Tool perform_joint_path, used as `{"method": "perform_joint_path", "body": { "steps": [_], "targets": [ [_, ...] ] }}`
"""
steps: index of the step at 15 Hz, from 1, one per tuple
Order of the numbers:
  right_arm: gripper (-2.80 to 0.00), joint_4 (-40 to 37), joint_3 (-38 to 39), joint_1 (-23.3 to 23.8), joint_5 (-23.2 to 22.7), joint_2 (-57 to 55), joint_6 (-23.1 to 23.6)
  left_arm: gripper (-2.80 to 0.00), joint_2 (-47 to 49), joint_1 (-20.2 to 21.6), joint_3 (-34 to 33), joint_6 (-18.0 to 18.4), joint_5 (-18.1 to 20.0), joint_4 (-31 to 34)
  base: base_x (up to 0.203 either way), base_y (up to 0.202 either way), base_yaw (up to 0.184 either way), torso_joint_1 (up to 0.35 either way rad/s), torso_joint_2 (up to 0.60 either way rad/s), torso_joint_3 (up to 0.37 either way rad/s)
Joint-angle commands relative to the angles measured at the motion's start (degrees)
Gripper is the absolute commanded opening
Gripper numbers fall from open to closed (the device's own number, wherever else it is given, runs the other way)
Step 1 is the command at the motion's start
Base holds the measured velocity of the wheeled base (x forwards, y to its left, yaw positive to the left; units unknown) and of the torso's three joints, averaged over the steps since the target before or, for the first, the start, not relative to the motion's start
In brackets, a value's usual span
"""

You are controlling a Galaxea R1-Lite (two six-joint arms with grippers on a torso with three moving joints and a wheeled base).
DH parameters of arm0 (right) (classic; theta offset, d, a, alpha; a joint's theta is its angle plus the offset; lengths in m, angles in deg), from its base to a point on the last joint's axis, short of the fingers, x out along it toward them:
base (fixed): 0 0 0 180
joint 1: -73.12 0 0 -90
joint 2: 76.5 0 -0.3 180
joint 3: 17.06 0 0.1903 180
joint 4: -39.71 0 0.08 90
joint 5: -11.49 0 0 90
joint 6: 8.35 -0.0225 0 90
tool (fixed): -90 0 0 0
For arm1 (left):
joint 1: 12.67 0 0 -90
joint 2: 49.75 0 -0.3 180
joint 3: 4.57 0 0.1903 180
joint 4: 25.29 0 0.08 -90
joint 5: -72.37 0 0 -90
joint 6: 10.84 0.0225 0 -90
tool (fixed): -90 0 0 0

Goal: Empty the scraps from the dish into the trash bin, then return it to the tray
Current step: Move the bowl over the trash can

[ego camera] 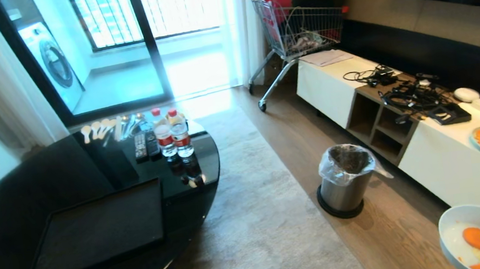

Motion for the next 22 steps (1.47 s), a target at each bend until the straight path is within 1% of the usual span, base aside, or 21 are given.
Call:
{"method": "perform_joint_path", "body": {
  "steps": [1,9,12,22],
  "targets": [
    [-2.80,-0.1,0.1,0.0,0.1,0.0,-0.3,-2.80,0.0,0.0,0.0,-0.1,0.0,0.0,0.000,0.008,-0.164,-0.001,0.00,-0.001],
    [-2.80,-0.1,0.9,0.1,0.1,0.0,-0.5,-2.80,0.0,0.1,0.0,-0.1,0.0,0.0,-0.001,0.010,-0.167,0.001,0.00,0.002],
    [-2.80,0.0,1.0,0.1,0.1,0.0,-0.6,-2.80,0.0,0.1,0.0,-0.1,0.0,0.0,-0.002,0.007,-0.120,0.001,0.00,0.002],
    [-2.80,-0.3,1.0,0.1,0.3,1.2,-0.4,-2.80,0.0,0.1,0.0,-0.1,0.0,0.0,0.000,0.000,0.000,0.000,0.00,0.000]
  ]
}}
